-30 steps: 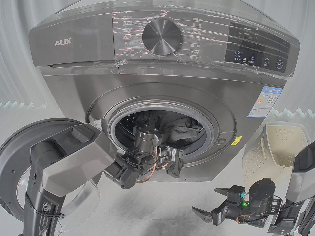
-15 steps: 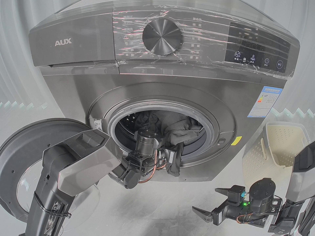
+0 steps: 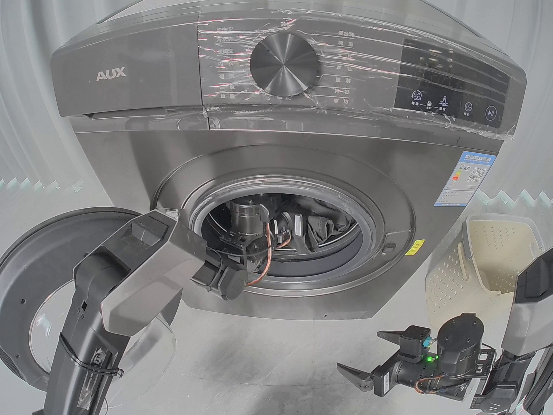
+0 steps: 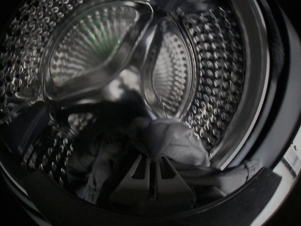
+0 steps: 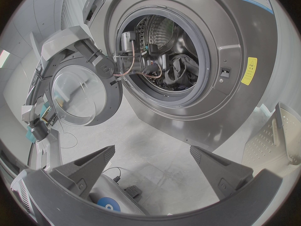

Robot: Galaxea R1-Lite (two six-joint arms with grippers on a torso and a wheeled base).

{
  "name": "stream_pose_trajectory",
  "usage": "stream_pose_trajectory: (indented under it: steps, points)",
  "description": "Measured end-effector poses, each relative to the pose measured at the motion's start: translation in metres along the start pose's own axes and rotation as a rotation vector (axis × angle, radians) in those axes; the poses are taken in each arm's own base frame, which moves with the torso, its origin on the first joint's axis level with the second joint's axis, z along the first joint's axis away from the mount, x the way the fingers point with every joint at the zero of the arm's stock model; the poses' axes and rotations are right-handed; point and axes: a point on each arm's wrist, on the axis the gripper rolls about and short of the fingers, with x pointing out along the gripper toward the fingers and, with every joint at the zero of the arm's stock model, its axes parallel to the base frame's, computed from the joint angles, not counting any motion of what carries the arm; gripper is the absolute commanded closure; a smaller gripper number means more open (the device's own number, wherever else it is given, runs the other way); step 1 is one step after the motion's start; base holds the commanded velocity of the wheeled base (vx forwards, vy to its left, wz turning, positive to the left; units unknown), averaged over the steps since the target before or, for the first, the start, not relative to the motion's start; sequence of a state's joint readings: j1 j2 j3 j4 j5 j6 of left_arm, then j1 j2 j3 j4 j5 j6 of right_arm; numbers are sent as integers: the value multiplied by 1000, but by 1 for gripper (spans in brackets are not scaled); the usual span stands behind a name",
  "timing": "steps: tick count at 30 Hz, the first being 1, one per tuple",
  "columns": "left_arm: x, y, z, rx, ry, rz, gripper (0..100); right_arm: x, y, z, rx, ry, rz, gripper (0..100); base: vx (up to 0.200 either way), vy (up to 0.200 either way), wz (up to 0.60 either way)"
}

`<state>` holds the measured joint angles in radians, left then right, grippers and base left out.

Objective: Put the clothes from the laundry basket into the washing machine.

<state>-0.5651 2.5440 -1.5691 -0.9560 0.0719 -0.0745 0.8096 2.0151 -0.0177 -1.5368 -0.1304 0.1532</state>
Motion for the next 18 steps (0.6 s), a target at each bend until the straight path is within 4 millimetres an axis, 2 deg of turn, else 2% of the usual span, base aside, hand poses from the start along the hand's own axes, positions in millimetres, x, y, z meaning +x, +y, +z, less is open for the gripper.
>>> stream_pose_trajectory:
  steps: [6, 15, 18]
  points:
    - [19, 17, 26, -14, -147, 70, 100, 0, 0, 0, 0, 0, 1, 0, 0, 0, 0]
    - [37, 29, 29, -25, -242, 119, 100, 1, 0, 0, 0, 2, 1, 0, 0, 0, 0]
    - [42, 30, 24, -28, -253, 124, 100, 1, 0, 0, -1, 2, 1, 0, 0, 0, 0]
